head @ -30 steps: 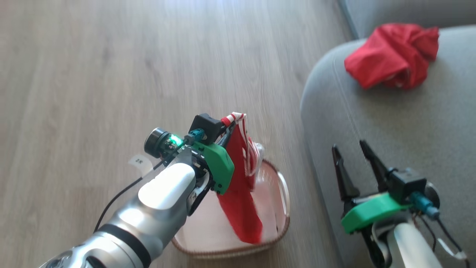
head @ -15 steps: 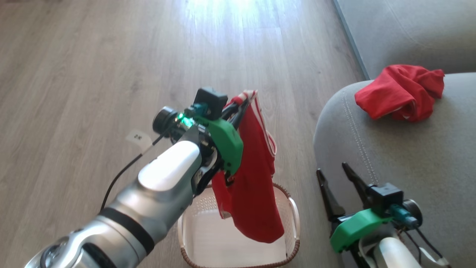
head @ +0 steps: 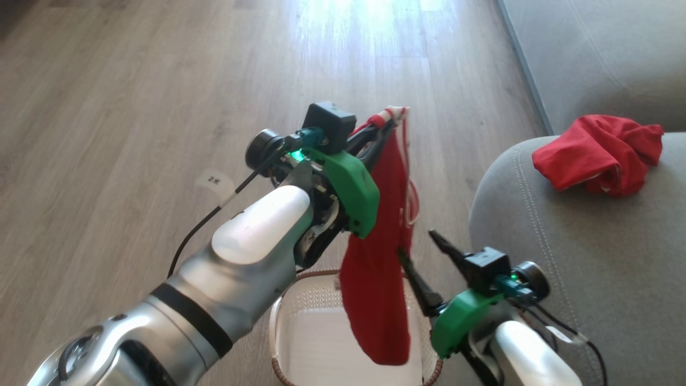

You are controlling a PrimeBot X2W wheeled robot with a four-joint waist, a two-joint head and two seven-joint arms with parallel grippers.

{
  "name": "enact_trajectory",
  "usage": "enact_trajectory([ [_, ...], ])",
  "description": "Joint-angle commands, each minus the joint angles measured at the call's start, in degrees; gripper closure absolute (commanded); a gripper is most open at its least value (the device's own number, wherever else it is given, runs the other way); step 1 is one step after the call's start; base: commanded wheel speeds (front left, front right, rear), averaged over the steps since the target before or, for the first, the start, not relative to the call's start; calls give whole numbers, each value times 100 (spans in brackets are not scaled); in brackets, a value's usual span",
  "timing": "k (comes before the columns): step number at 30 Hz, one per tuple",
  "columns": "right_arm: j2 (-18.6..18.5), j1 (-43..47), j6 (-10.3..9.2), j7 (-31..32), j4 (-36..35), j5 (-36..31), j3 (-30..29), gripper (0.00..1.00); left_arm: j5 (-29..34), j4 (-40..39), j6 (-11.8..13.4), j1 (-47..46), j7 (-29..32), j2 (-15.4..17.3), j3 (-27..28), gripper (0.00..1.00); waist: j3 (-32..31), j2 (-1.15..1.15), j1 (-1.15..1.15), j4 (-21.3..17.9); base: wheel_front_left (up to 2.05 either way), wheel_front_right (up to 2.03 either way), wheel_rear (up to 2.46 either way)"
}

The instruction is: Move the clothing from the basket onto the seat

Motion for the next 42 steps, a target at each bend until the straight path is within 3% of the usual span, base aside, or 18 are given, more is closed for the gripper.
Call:
enact_trajectory([
  [1,15,-374,-2,-29,-46,94,209,0,-50,-217,19,-465,13,63,165,100,-30,0,1,54,0,0,0],
  [14,15,-1121,-2,-44,946,6,329,0,-251,-860,124,-512,30,62,-149,100,-126,0,1,401,0,0,0],
  [16,15,-1179,-2,-45,939,50,380,63,-297,-870,131,-474,45,62,-173,100,-135,0,1,427,0,0,0],
  [18,15,-1193,-2,-45,913,93,381,100,-316,-801,157,-433,54,69,-181,100,-144,0,1,434,0,0,0],
  [26,15,-1104,-2,-45,712,1,118,100,-312,-446,281,-174,-97,238,-201,100,-131,0,1,244,0,0,0],
  [27,15,-1090,-2,-45,660,-17,73,100,-344,-416,277,-120,-132,247,-185,88,-128,0,1,207,0,0,0],
  [29,15,-1061,-2,-45,555,-60,-25,100,-371,-351,257,-20,-187,272,-190,53,-121,0,1,128,0,0,0],
  [30,15,-1049,-2,-45,497,-88,-84,100,-395,-321,249,33,-215,280,-184,21,-117,0,1,88,0,0,0],
  [31,15,-1036,-2,-45,438,-111,-144,100,-422,-295,243,87,-248,287,-172,6,-113,0,1,46,0,0,0],
  [32,15,-1024,-2,-45,378,-135,-214,100,-442,-271,246,136,-295,295,-157,0,-109,0,1,1,0,0,0],
  [42,15,-865,-2,-45,-96,-453,-825,100,-479,-105,153,568,-806,349,-172,0,-62,0,1,-474,0,0,0],
])
